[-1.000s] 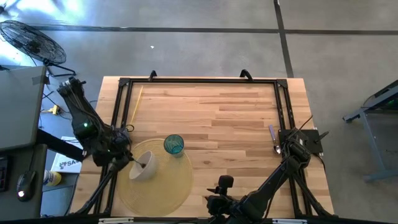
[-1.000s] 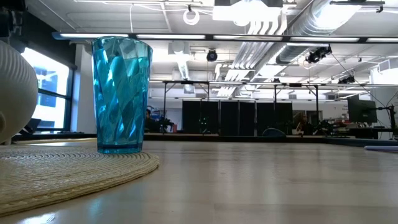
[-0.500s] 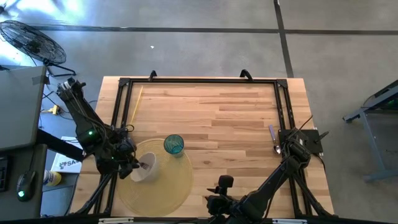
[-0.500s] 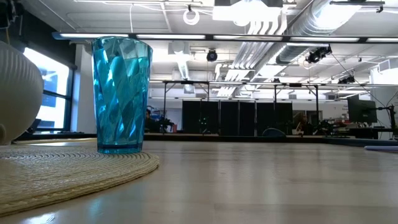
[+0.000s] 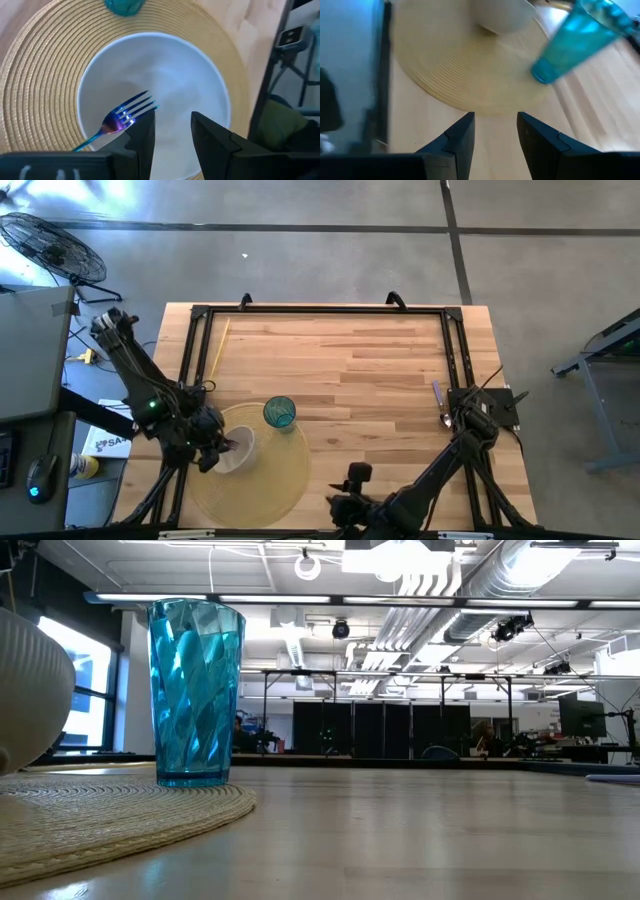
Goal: Pick & Place Utensil
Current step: Adjust the white bowl
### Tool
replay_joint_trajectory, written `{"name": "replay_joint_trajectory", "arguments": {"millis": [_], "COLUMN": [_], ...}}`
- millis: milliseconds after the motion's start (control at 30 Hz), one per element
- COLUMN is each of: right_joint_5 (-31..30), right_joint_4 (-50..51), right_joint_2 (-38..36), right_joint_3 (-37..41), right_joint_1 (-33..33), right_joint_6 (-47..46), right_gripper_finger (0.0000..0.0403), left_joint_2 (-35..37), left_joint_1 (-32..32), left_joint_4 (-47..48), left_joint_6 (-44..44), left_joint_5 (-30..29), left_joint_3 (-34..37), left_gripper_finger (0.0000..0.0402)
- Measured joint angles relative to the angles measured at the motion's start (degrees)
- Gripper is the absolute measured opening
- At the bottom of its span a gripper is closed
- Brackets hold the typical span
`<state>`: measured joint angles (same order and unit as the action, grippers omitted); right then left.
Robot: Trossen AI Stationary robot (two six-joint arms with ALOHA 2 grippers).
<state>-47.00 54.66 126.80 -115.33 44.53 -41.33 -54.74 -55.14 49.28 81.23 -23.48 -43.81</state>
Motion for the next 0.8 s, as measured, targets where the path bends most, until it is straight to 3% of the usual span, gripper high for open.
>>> {"name": "replay_joint_trajectory", "arguments": {"millis": [533,667,800], "right_joint_5": [11.5,15.7,15.4], "right_joint_4": [-36.8,-42.0,-41.4], "right_joint_2": [4.3,6.2,6.4], "right_joint_3": [0.0,0.0,0.0], "right_joint_1": [-6.5,-8.9,-10.2], "right_joint_6": [37.2,40.8,41.4], "right_gripper_finger": [0.0141,0.0141,0.0141], "left_joint_2": [-4.2,-5.2,-6.7], "left_joint_1": [0.0,0.0,0.0], "left_joint_4": [-11.9,-13.5,-17.9], "left_joint_6": [-7.6,-7.7,-9.8], "left_joint_5": [-0.1,0.0,0.5], "left_joint_3": [0.0,0.0,0.0], "left_gripper_finger": [0.0124,0.0124,0.0124]}}
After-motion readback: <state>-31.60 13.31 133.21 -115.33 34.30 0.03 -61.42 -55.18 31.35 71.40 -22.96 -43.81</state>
